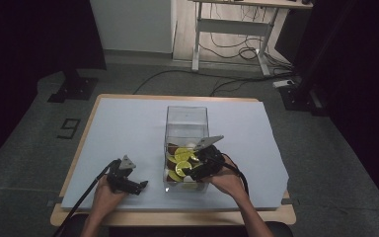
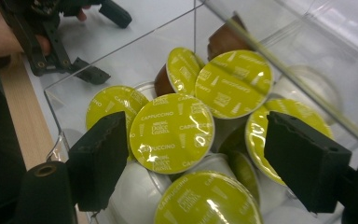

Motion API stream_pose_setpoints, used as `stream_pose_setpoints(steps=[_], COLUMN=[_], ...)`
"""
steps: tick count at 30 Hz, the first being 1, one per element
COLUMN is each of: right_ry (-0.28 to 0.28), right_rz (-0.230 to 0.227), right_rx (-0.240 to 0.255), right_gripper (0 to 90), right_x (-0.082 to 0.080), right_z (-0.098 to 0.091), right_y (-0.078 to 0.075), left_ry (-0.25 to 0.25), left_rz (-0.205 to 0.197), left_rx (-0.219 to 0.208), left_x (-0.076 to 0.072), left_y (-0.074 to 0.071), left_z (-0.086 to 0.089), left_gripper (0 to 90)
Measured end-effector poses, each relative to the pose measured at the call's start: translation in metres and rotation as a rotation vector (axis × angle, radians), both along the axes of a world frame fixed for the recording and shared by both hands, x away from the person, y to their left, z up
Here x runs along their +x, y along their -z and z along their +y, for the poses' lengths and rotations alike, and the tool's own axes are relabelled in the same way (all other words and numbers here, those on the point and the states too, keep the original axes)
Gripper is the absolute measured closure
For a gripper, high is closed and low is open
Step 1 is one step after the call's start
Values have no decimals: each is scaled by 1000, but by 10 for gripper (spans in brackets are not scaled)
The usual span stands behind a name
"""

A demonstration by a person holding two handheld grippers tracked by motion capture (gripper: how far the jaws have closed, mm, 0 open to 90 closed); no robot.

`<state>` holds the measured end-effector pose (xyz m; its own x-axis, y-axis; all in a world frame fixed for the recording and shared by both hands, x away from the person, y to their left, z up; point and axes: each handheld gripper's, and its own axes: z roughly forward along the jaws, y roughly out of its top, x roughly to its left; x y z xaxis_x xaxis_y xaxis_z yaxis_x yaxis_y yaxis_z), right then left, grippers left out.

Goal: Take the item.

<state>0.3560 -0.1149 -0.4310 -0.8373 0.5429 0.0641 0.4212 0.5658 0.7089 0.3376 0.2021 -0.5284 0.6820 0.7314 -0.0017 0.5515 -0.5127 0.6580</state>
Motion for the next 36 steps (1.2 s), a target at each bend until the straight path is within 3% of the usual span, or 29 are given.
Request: stream_pose_setpoints(steps=[16, 24, 36], right_ry=[-45, -61, -37], right_rz=[22, 31, 27], right_rx=[-92, -114, -82], right_gripper=[271, 384, 395], right_x=[0, 0, -1], right_z=[24, 27, 21], right_y=[18, 21, 13], left_ry=[1, 1, 1], left_rz=[2, 2, 2], left_rx=[0, 0, 0], left_x=[0, 0, 0], left_y=[0, 0, 0], left_z=[0, 0, 0], left_gripper=[0, 0, 0])
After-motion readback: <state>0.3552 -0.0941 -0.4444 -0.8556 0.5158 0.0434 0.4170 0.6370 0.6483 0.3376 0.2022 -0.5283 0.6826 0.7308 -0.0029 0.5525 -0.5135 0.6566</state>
